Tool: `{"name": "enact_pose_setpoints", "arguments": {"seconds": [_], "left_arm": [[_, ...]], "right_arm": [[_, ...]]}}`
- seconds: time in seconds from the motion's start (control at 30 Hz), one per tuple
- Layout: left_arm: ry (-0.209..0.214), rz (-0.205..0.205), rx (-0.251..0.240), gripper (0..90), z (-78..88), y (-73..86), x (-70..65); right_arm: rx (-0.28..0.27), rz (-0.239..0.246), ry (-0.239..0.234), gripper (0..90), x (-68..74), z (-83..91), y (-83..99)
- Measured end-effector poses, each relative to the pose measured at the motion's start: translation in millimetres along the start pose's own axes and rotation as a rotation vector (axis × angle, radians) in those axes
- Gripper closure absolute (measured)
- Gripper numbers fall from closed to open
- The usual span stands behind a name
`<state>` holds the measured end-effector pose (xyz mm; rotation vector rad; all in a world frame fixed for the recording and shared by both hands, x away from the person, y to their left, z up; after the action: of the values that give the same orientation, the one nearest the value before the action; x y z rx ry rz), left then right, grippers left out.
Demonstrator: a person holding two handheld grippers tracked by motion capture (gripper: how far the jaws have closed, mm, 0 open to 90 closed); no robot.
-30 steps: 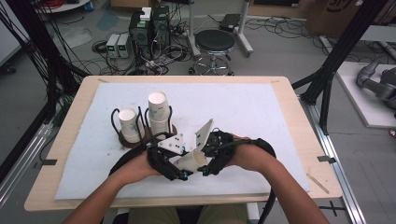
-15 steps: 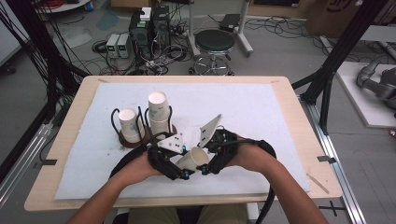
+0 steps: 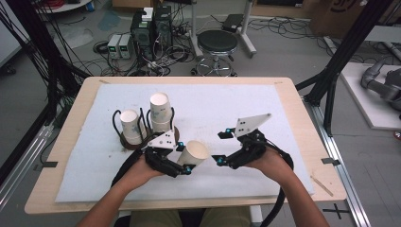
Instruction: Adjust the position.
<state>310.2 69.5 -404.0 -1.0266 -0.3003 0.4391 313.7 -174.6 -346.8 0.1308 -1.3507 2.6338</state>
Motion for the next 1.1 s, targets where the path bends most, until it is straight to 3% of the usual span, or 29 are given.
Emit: {"name": "enact_pose_setpoints", "arguments": {"seconds": [0.03,0.07,0.1,0.13,0.27,0.4,0.43,0.47,0.5,0.6,0.8,1.1], "left_arm": [[0.000,0.000,0.000,31.9,0.0,0.0,0.0],[-0.022,0.019,-0.032,31.8,-0.3,0.4,1.1],[-0.022,0.019,-0.032,31.5,-0.3,0.4,1.1],[-0.046,0.032,-0.063,31.4,-0.4,1.2,2.9],[-0.071,0.054,-0.101,30.7,-3.6,3.4,4.4],[-0.091,0.066,-0.143,30.3,-4.6,3.1,6.4],[-0.095,0.070,-0.155,30.5,-4.5,2.5,7.5],[-0.106,0.074,-0.171,30.5,-4.5,1.8,8.4],[-0.118,0.088,-0.206,30.5,-3.8,-0.1,9.8],[-0.129,0.108,-0.240,30.5,-2.9,-2.2,11.3],[-0.150,0.138,-0.338,30.7,-2.3,-11.2,18.1],[-0.155,0.147,-0.383,30.8,-7.7,-19.6,16.7]], "right_arm": [[0.000,0.000,0.000,21.8,0.0,0.0,0.0],[-0.042,-0.017,0.039,21.8,-1.4,6.4,8.1],[-0.068,-0.025,0.061,21.8,-1.7,9.3,11.9],[-0.084,-0.027,0.081,21.8,-2.6,12.4,16.1],[-0.153,-0.050,0.167,21.6,-4.6,22.5,33.5],[-0.184,-0.076,0.213,21.6,-5.4,27.8,47.9],[-0.191,-0.096,0.254,21.6,-7.5,30.8,57.7],[-0.191,-0.096,0.254,21.6,-7.5,30.8,57.7],[-0.200,-0.127,0.293,21.6,-9.2,33.8,67.7],[-0.218,-0.162,0.340,21.6,-11.4,38.5,81.1],[-0.247,-0.175,0.398,21.7,-13.2,44.0,94.7],[-0.254,-0.175,0.420,21.7,-10.7,44.9,102.8]]}}
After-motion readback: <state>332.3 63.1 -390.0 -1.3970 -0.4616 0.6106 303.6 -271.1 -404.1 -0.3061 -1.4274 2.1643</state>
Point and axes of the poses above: each handheld gripper's, and its own axes: z roughly backward along the jaws, y roughly out of its underside, x roughly to its left, the point moved 3 cm from there along -z, roughly forward along the jaws, and after that the axes turned 14 degrees about -y, right-handed, at the moved point
